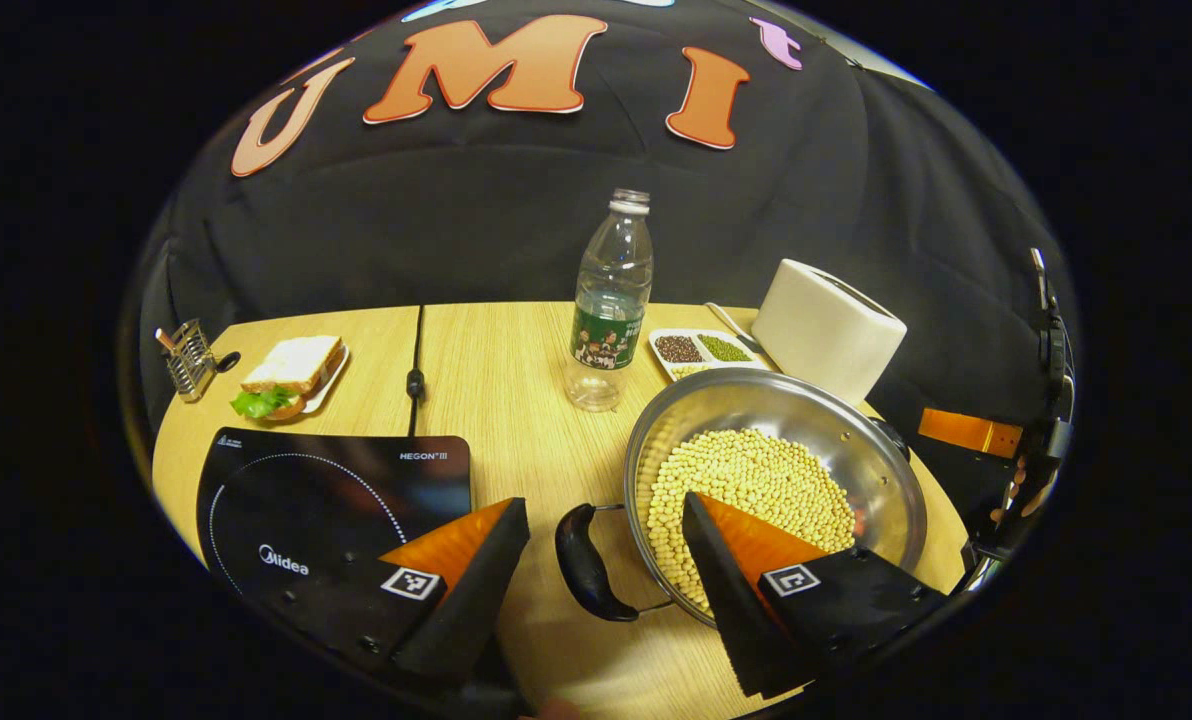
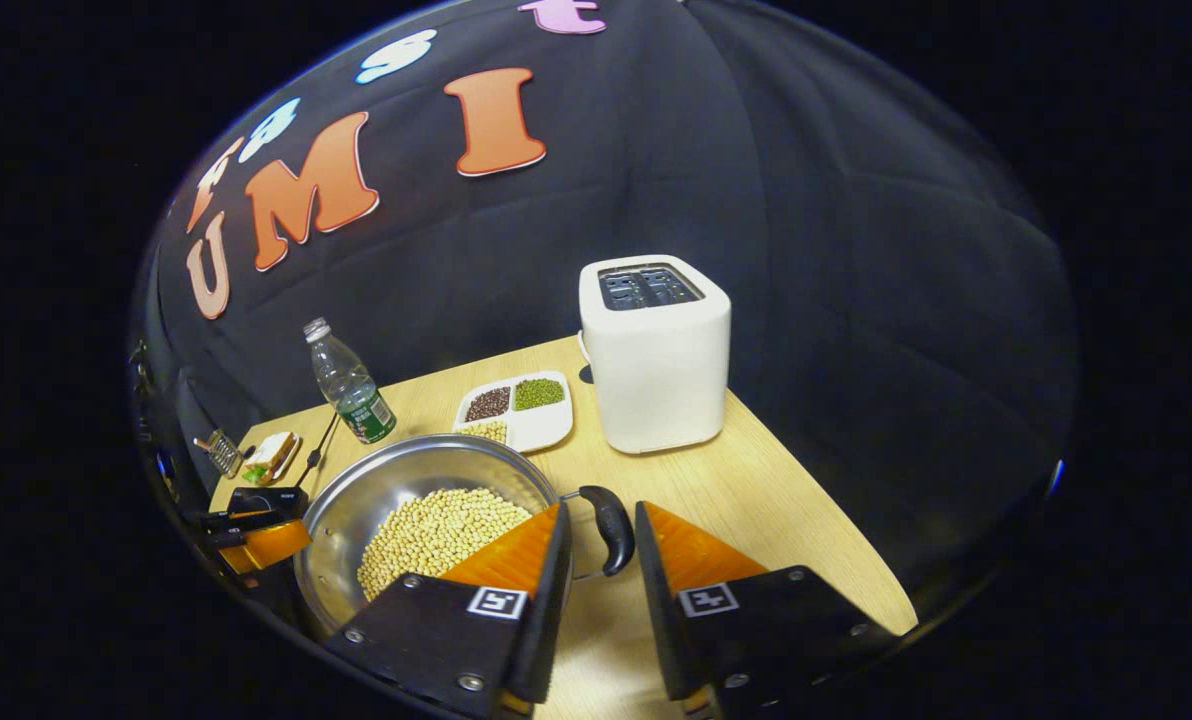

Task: First push the handle of the pot to place it horizontally, then grasp the pot with both hands and set it on the induction cooktop.

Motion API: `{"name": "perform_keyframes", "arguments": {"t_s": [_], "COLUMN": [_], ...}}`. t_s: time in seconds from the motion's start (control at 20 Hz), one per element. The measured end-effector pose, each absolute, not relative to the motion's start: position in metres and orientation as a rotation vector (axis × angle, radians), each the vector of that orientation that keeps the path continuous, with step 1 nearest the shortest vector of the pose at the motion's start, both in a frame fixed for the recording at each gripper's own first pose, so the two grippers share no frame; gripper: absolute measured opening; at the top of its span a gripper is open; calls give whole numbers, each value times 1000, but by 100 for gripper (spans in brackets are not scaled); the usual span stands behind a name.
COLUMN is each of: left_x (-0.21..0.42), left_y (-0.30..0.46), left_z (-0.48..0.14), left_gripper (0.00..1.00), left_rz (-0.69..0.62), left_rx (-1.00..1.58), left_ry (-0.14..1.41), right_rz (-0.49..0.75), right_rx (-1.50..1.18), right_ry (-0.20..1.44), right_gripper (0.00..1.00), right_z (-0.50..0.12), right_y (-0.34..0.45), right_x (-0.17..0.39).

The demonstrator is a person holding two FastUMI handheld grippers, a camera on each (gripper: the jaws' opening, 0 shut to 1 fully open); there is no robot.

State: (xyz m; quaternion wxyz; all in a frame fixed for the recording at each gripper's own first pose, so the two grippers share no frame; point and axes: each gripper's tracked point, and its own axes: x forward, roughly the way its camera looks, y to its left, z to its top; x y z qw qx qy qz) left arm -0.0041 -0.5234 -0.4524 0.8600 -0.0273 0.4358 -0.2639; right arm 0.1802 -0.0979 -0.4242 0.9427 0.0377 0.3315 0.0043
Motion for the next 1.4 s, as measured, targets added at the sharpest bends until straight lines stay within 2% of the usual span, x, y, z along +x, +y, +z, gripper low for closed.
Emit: {"name": "perform_keyframes", "arguments": {"t_s": [0.1,0.15,0.2,0.3,0.45,0.5,0.75,0.8,0.85,0.9,0.95,1.1,1.15,1.2,1.25,1.4], "left_x": [-6,-5,-5,-7,-7,-7,-9,-12,-11,-10,-9,-9,-9,-9,-5,5], "left_y": [-527,-528,-530,-533,-537,-538,-545,-546,-547,-546,-545,-542,-541,-538,-534,-522], "left_z": [-461,-467,-474,-482,-491,-494,-502,-505,-504,-505,-504,-506,-502,-495,-485,-455], "left_gripper": [100,100,100,100,98,100,98,97,92,85,83,75,73,73,71,73], "left_rz": [-552,-548,-544,-543,-549,-550,-563,-566,-562,-563,-555,-534,-538,-543,-543,-550], "left_rx": [-55,-49,-45,-48,-45,-46,-53,-60,-60,-62,-68,-62,-69,-71,-70,-65], "left_ry": [937,942,952,978,997,1004,1026,1040,1043,1044,1047,1060,1061,1046,1025,981], "right_rz": [33,32,24,15,15,16,22,16,13,11,5,-33,-40,-44,-49,-53], "right_rx": [50,33,20,11,22,27,73,69,70,72,75,94,98,105,114,140], "right_ry": [671,670,673,697,751,763,854,860,858,865,871,891,894,893,886,864], "right_gripper": [60,65,75,83,89,90,87,75,74,65,69,61,55,58,58,58], "right_z": [-430,-435,-439,-451,-470,-474,-496,-499,-498,-497,-496,-493,-490,-485,-477,-450], "right_y": [-92,-92,-94,-96,-94,-93,-86,-89,-89,-89,-89,-89,-89,-87,-86,-74], "right_x": [187,192,195,199,201,202,197,198,198,196,195,184,181,177,175,170]}}
